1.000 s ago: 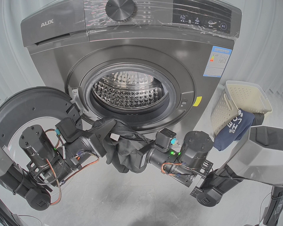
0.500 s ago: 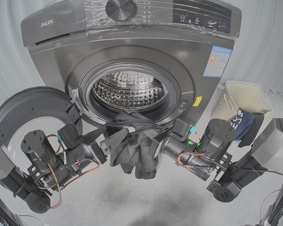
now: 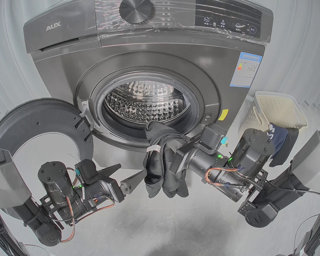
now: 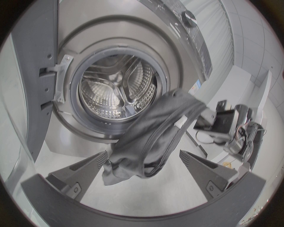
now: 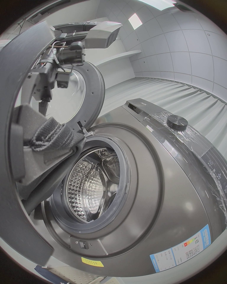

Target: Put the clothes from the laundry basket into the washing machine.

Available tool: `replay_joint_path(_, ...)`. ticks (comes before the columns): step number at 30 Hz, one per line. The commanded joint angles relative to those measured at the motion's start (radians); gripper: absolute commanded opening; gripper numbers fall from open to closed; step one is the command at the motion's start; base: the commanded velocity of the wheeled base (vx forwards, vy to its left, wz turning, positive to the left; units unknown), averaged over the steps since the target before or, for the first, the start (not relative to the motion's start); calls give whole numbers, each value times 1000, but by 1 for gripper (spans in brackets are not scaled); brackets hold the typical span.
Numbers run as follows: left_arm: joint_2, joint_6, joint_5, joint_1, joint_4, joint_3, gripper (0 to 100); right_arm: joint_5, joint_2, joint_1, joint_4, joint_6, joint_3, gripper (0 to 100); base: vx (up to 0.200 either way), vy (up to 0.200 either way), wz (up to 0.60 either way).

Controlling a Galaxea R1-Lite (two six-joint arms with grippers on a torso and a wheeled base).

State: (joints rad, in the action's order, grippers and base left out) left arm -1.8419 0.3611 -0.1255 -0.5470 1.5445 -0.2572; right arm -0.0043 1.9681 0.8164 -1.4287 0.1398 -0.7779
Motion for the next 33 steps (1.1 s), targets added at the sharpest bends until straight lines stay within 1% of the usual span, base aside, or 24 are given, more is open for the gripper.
replay_joint_path(1,-62,-34,-3,1,0,44,100,-8,-2,0,11,0,-18,0,0,0,0)
replay_joint_path(3,-83,-63,-11,-1,2,64,100,-29,2,1,16,0,-38,0,0,0,0)
replay_joint_path(5,-99,-85,-28,-4,2,78,100,-40,5,1,19,0,-52,0,0,0,0)
replay_joint_path(6,-103,-90,-37,-7,2,84,100,-40,6,0,22,1,-55,0,0,0,0)
replay_joint_path(8,-108,-94,-49,-11,2,92,100,-42,8,1,31,3,-57,0,0,0,0)
replay_joint_path(12,-115,-94,-51,-19,2,96,100,-42,8,4,31,4,-58,0,0,0,0)
replay_joint_path(13,-123,-94,-51,-37,2,96,100,-43,8,12,31,7,-60,0,0,0,0)
replay_joint_path(15,-126,-94,-49,-51,2,92,100,-43,8,15,31,9,-60,0,0,0,0)
replay_joint_path(17,-143,-93,-49,-53,2,72,100,-43,8,15,31,11,-60,0,0,0,0)
replay_joint_path(22,-223,-108,-32,-62,2,-11,100,-43,9,18,31,11,-73,0,0,0,0)
replay_joint_path(23,-257,-120,-23,-56,2,-46,100,-43,9,23,31,12,-80,0,0,0,0)
replay_joint_path(24,-272,-123,-20,-53,2,-59,100,-43,9,24,31,12,-80,0,0,0,0)
replay_joint_path(28,-323,-123,-14,-53,2,-123,100,-43,11,24,31,12,-81,0,0,0,0)
replay_joint_path(33,-330,-123,0,-56,2,-185,100,-43,9,29,30,14,-80,0,0,0,0)
